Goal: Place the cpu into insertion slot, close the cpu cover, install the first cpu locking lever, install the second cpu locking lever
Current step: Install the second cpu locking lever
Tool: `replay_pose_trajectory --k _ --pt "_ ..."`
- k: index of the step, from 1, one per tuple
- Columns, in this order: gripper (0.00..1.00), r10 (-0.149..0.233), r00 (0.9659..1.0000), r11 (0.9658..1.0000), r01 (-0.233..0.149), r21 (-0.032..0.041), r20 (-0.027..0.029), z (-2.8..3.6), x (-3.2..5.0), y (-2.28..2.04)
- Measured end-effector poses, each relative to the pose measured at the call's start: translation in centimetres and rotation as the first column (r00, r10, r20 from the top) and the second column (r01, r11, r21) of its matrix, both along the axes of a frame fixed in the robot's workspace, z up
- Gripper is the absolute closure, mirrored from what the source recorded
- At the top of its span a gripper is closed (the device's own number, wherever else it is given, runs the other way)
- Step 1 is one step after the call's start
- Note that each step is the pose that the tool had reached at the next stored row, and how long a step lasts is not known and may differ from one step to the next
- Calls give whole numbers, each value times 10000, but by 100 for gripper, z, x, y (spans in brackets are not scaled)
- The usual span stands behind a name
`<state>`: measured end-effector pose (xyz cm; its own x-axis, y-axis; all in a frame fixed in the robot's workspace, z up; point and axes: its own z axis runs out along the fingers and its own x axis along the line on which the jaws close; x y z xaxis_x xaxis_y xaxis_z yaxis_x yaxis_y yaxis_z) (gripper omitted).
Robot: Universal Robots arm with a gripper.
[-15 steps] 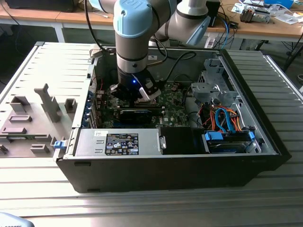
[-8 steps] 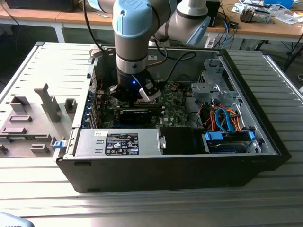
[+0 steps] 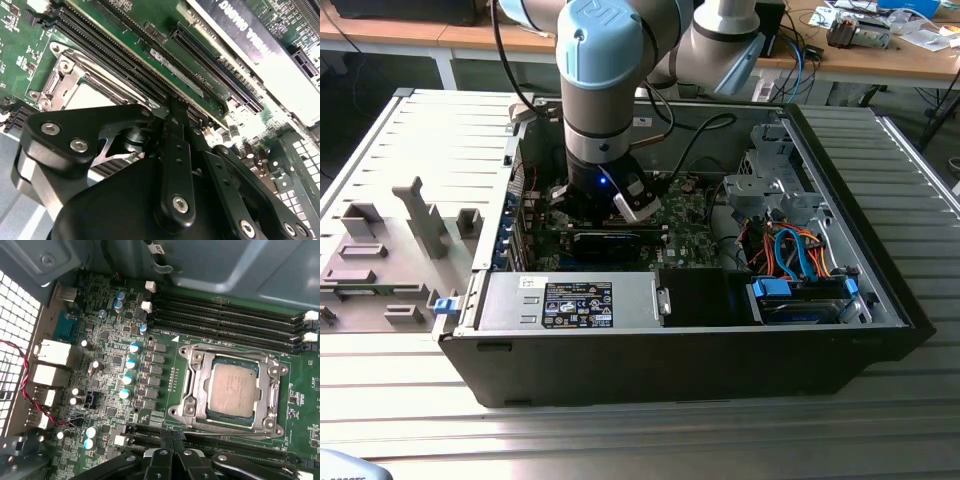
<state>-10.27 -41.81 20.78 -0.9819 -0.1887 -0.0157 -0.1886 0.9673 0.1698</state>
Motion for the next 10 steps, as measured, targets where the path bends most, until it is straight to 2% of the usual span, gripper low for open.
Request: replay_pose_trajectory --k 2,5,8,10 --pt "89 16 10000 10000 -16 27 -2 1 1 5" --pt "89 51 10000 9998 -51 167 -1 -3 0 41" --pt "89 80 10000 9992 -79 380 -2 -12 0 54" --pt "89 91 10000 9985 -91 547 1 -20 0 57"
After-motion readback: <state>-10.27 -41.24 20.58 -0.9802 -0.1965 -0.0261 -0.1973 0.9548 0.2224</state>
